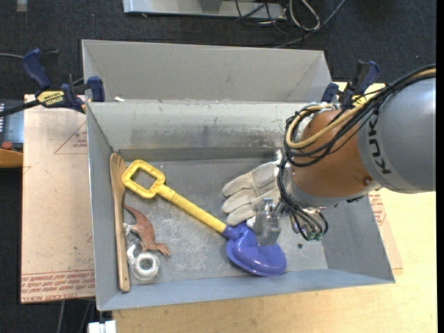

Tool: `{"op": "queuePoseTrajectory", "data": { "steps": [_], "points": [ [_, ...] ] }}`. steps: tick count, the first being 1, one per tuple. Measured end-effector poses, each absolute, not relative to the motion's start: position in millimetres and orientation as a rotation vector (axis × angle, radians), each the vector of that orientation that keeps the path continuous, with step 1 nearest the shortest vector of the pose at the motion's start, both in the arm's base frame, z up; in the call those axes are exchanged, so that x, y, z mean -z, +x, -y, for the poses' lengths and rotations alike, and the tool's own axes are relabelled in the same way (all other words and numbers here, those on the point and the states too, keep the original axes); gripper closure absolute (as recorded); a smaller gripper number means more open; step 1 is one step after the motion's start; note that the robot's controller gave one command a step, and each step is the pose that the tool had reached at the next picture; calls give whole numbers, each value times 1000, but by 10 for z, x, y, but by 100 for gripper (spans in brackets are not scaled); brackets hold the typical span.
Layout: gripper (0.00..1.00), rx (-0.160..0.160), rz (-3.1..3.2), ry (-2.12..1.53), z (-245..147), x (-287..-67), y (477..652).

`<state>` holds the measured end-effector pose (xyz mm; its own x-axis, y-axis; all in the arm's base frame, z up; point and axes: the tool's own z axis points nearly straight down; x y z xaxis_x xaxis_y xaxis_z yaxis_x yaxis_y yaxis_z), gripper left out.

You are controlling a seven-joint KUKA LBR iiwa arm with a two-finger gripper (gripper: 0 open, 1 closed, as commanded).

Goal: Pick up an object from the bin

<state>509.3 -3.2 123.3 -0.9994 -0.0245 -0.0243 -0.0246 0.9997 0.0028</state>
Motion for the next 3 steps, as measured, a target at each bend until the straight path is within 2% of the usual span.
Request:
{"op": "queuePoseTrajectory", "data": {
  "steps": [1, 2, 3],
  "points": [
    [100, -5, -3112, -191, -13, -1689, 5087],
    [100, -1, -3082, -475, 121, -921, 4884],
    [0, -6, -3100, -156, -279, -1221, 5331]
  ]
}}
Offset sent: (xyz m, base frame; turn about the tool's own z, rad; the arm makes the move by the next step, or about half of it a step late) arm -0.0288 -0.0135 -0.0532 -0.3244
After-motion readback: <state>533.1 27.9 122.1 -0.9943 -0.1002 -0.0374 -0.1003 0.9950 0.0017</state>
